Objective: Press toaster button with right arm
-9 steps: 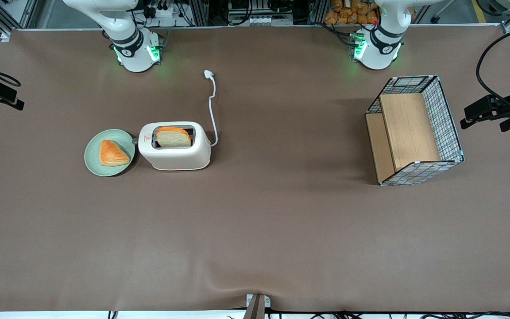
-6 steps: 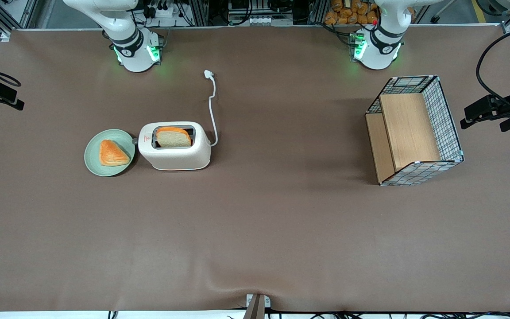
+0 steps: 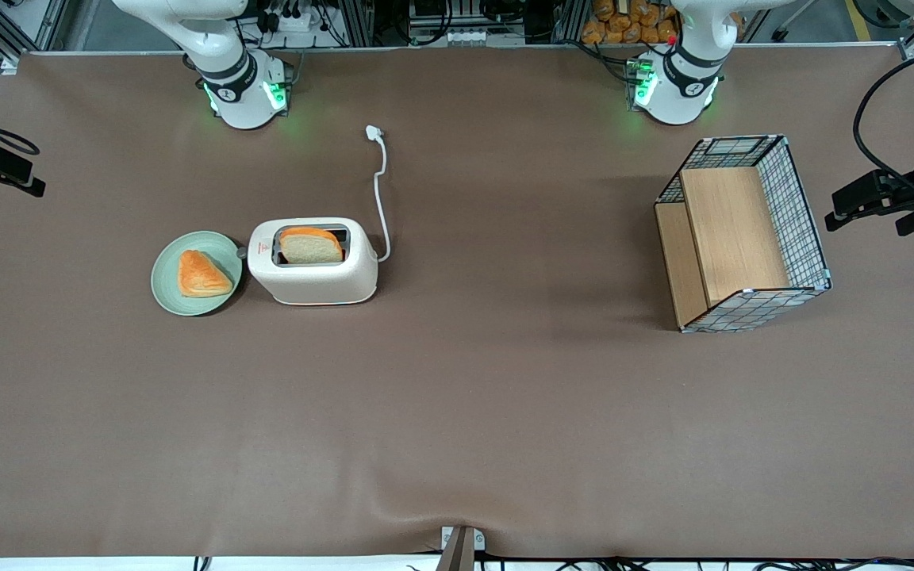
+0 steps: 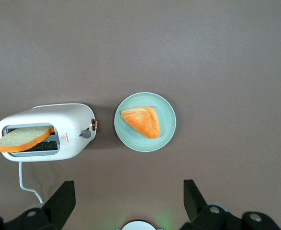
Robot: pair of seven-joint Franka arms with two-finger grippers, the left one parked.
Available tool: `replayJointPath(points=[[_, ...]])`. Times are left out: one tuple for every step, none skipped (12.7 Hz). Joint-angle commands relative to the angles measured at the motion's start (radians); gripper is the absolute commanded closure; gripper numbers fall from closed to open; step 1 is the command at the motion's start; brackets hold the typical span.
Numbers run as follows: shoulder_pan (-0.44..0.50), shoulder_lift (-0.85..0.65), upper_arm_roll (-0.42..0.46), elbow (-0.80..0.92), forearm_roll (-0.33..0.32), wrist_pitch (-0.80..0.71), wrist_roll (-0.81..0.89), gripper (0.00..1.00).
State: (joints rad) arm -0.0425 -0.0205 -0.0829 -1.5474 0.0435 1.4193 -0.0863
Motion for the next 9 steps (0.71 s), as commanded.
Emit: replayJointPath(points=[[0.033, 0.002, 0.0, 0.004, 0.021, -0.089, -0.01, 0.0], [0.038, 0.005, 0.0, -0.002, 0.035, -0.095, -0.01, 0.0], [0.038, 0.007, 0.0, -0.016, 0.059, -0.095, -0.01, 0.0], [0.038, 0.008, 0.0, -0.034, 0.09, -0.094, -0.01, 0.0], [0.035, 0.008, 0.0, -0.061, 0.117, -0.086, -0.012, 0.0], [0.032, 0.017, -0.001, -0.083, 0.142, -0.083, -0.012, 0.0], [0.03, 0.03, -0.001, -0.098, 0.156, -0.077, -0.012, 0.0], [0.03, 0.034, -0.001, -0.124, 0.171, -0.057, -0.012, 0.0], [0.03, 0.034, -0.001, -0.157, 0.179, -0.033, -0.012, 0.0]])
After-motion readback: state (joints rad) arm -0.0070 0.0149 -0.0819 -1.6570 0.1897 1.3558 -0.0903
